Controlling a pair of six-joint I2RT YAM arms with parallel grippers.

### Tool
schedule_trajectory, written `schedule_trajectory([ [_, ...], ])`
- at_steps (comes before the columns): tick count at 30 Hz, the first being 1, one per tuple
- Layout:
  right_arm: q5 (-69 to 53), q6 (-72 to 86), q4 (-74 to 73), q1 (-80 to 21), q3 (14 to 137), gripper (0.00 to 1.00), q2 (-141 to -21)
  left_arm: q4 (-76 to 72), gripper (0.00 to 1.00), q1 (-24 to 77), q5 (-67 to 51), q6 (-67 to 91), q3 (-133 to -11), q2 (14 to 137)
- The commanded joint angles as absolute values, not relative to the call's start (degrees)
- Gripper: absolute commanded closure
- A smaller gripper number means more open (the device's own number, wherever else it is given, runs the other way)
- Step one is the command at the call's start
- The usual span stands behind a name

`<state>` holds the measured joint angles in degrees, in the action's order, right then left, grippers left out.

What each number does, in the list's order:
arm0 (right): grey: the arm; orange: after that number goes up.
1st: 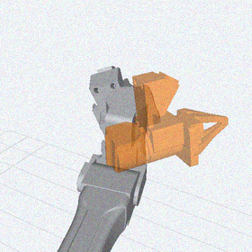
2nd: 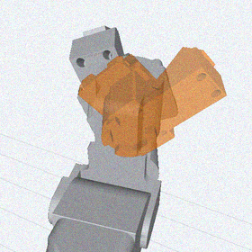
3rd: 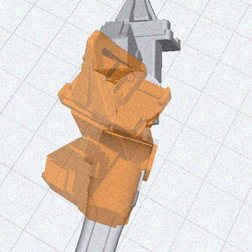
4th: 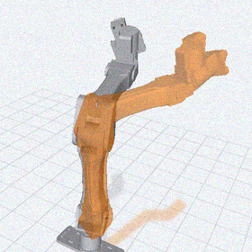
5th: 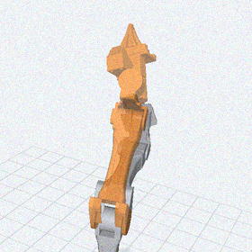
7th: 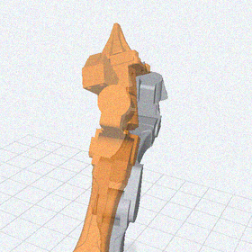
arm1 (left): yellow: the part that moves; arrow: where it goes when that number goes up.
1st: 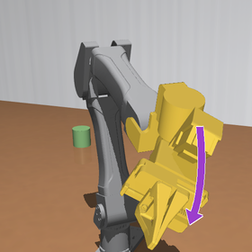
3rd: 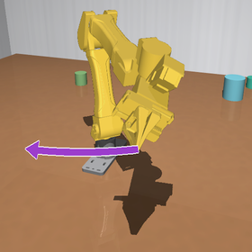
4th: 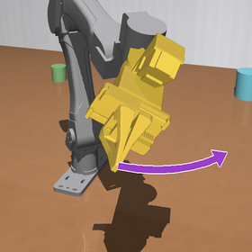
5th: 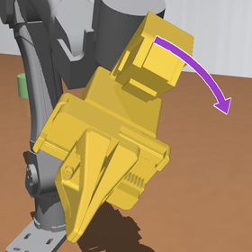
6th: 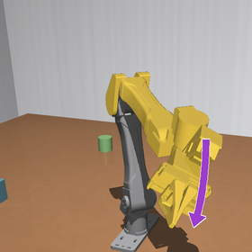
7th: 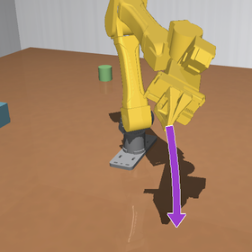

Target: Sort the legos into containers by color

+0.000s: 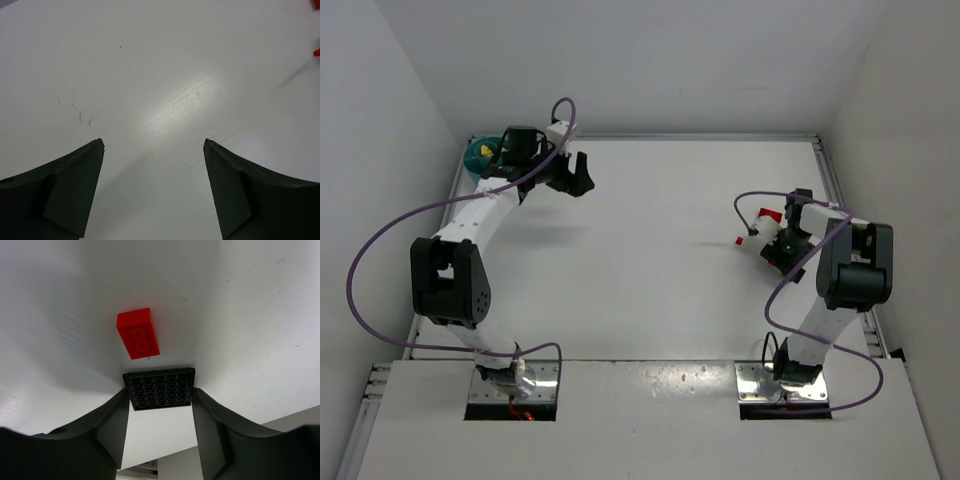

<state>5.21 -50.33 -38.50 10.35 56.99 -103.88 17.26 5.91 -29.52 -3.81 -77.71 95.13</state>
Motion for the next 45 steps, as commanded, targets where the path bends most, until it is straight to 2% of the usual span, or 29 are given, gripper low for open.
schedule_trajectory([
  [1,4.92,-51.33,-35.95,10.90,51.69,0.49,-106.96,16.35,0.13,5.54,-29.53,-3.43,-79.18,94.65],
  [2,4.92,-51.33,-35.95,10.90,51.68,0.52,-106.96,16.35,0.13,5.54,-29.53,-3.43,-79.19,94.66],
  [8,4.39,-51.33,-36.47,11.43,51.15,0.58,-108.19,16.35,0.13,5.02,-29.00,-2.38,-80.24,95.80],
  [12,3.87,-51.33,-37.52,11.43,52.56,0.72,-108.81,15.82,0.13,5.01,-29.00,-0.97,-80.24,96.33],
  [15,1.16,-50.55,-39.98,10.73,55.63,0.78,-108.81,14.68,0.13,5.01,-29.00,-0.44,-79.63,95.81],
  [28,-16.26,-41.93,-57.74,5.64,74.34,0.79,-98.26,10.90,0.13,4.48,-30.32,2.64,-76.03,94.04],
  [29,-16.26,-41.92,-58.35,5.02,76.01,0.78,-98.26,10.90,0.13,4.48,-30.84,3.25,-76.03,94.04],
  [31,-14.07,-40.35,-58.97,4.23,76.63,0.63,-99.40,10.38,0.13,4.48,-30.85,3.78,-76.03,94.57],
  [32,-11.89,-40.86,-58.97,4.22,75.51,0.51,-99.40,10.37,0.13,4.48,-30.85,3.78,-76.03,94.57],
  [35,-7.23,-44.71,-55.65,5.27,69.64,0.38,-96.26,10.37,0.13,4.48,-30.85,3.78,-76.55,94.57],
  [40,-1.15,-47.90,-53.01,6.94,63.20,0.29,-94.22,10.37,0.12,3.96,-30.85,3.78,-76.55,94.57],
  [45,2.54,-47.90,-50.20,9.05,63.19,0.23,-96.85,10.37,0.09,3.96,-29.63,4.83,-76.03,94.57],
])
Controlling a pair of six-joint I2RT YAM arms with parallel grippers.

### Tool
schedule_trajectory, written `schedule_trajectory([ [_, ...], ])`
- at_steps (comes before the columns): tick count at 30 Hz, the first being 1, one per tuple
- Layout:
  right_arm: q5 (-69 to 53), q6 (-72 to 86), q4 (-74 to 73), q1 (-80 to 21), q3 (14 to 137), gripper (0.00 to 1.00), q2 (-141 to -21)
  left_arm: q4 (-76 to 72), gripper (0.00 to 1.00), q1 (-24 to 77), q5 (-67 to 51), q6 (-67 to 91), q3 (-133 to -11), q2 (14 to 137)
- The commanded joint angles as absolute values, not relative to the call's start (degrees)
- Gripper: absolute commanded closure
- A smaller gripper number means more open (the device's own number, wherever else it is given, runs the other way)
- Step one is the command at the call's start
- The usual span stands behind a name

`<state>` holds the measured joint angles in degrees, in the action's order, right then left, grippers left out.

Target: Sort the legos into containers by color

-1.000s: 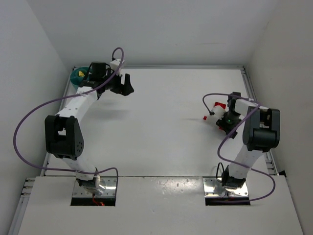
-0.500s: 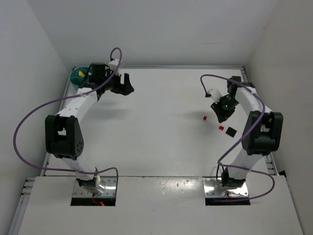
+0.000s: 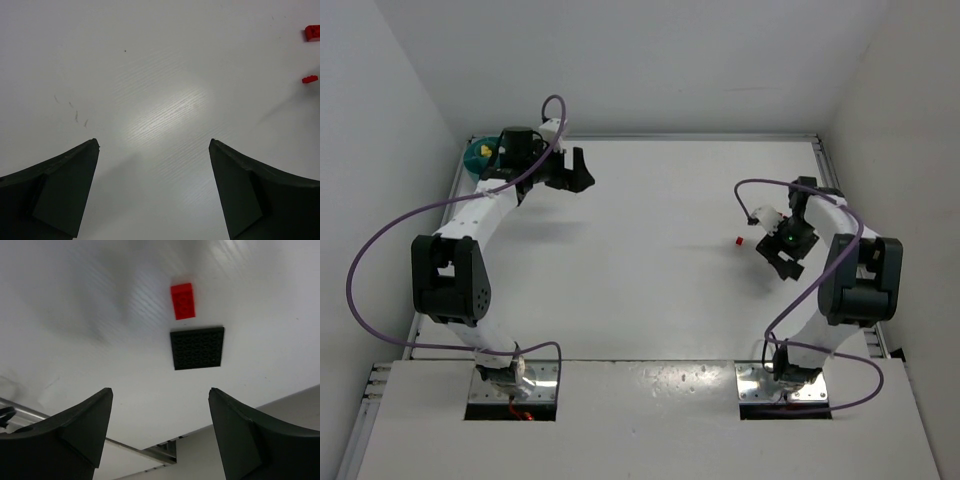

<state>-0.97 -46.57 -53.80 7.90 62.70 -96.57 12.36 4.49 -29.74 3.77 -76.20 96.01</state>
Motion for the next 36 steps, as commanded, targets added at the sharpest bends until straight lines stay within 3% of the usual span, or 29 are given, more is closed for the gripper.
schedule_trajectory([
  [1,3.24,-47.90,-49.49,9.66,63.19,0.21,-97.64,10.37,0.00,3.96,-29.62,4.83,-76.03,94.57],
  [14,3.34,-50.19,-45.53,11.95,66.18,0.20,-106.25,10.90,0.00,3.96,-28.57,4.83,-77.08,94.57],
  [22,4.48,-50.19,-41.57,12.48,65.13,0.15,-109.42,11.43,0.00,3.96,-27.51,4.83,-77.08,94.57],
  [36,2.72,-49.66,-40.52,11.34,60.82,0.20,-111.62,11.43,0.00,3.96,-26.46,5.89,-77.08,94.57],
])
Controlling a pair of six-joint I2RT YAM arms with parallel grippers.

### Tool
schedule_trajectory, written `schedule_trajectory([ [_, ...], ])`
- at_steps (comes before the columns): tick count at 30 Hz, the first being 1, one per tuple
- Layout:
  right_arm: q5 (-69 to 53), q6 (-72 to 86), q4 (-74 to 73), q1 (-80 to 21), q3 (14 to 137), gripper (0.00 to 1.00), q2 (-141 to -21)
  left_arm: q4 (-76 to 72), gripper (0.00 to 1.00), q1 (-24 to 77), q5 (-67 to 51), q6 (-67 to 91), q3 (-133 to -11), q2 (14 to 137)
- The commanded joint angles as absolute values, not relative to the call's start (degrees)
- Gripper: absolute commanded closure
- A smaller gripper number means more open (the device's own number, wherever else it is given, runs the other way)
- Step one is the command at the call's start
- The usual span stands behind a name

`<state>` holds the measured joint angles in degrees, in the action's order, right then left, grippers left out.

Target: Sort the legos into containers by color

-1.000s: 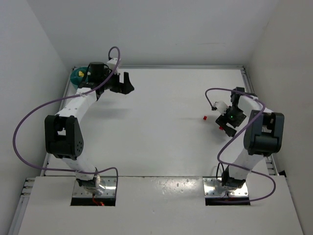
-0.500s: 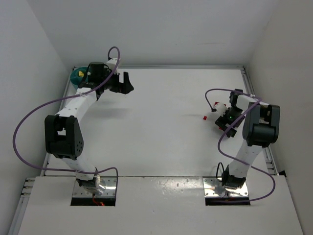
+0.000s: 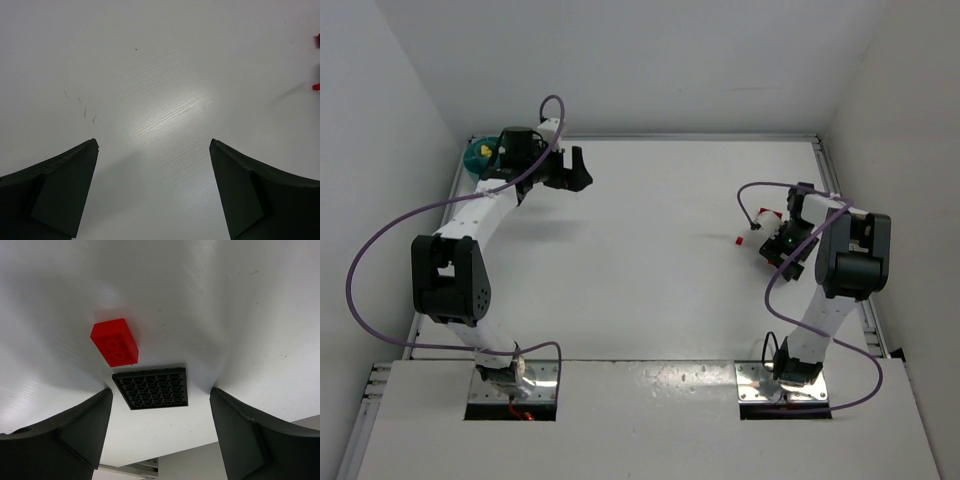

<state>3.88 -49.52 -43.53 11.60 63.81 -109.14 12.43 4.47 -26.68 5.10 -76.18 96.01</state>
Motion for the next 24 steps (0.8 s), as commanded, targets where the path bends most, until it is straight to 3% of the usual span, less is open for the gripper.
schedule_trajectory([
  [1,2.72,-49.66,-40.52,11.34,60.30,0.22,-111.62,11.43,0.00,3.96,-26.46,5.89,-77.08,94.57],
  [12,2.20,-49.13,-39.99,11.34,59.77,0.37,-113.47,11.43,0.00,3.96,-25.93,5.89,-77.61,95.10],
  [19,3.25,-49.13,-39.99,11.34,59.77,0.65,-114.52,11.43,0.00,3.96,-25.93,5.89,-77.61,95.10],
  [24,0.62,-48.60,-43.23,11.34,61.61,0.73,-113.12,11.43,0.00,3.96,-25.93,6.41,-77.08,95.10],
])
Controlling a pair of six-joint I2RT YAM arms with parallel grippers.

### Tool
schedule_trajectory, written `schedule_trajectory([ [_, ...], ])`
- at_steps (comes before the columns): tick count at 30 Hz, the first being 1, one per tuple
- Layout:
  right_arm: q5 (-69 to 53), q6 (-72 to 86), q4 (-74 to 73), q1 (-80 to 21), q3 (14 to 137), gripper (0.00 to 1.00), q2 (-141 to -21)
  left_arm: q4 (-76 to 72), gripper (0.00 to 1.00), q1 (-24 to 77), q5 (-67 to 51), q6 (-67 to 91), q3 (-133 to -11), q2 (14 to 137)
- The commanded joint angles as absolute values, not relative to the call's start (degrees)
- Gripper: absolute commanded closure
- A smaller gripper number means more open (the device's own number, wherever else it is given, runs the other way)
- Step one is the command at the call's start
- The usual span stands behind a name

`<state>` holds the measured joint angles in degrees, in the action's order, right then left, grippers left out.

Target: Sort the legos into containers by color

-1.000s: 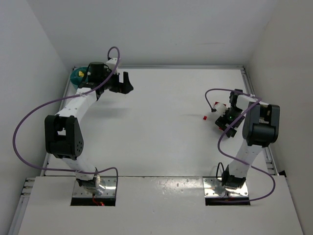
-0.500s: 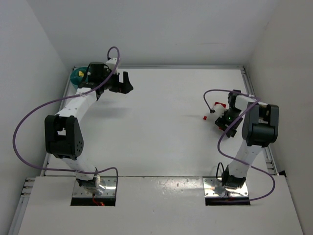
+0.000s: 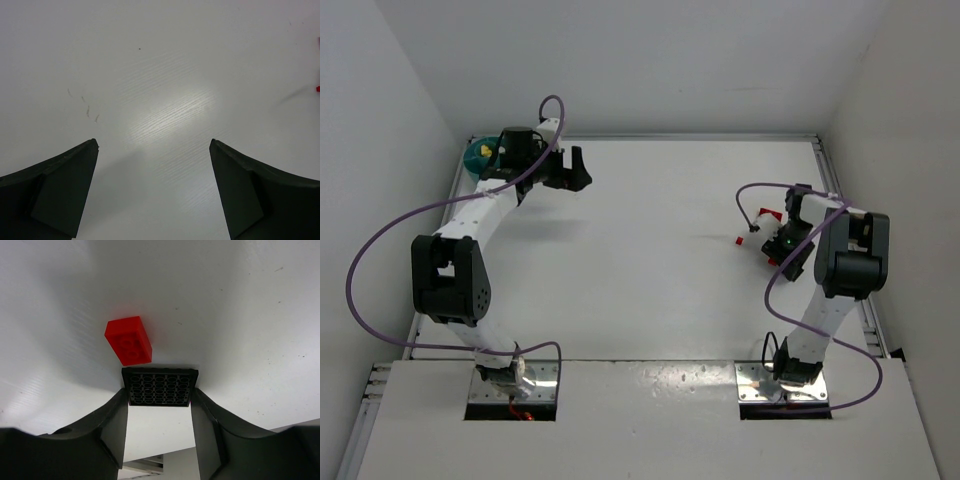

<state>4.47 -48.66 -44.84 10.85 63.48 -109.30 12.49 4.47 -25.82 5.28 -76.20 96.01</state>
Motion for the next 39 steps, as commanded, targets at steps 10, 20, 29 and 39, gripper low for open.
schedule_trajectory([
  [10,-15.11,-45.26,-60.02,8.53,75.49,0.76,-101.26,9.15,0.00,3.96,-29.88,9.57,-73.30,92.81],
  [20,-25.40,-31.21,-59.43,-7.28,96.04,0.77,-107.66,4.67,0.00,3.96,-43.85,21.50,-75.23,97.55],
  [29,-26.20,-24.62,-55.82,-23.02,115.54,0.78,-121.53,-7.72,0.10,2.37,-51.59,38.75,-72.52,101.07],
  [39,-23.56,-20.57,-51.86,-30.40,122.52,0.78,-125.77,-8.44,0.30,4.83,-55.28,41.66,-71.98,105.81],
])
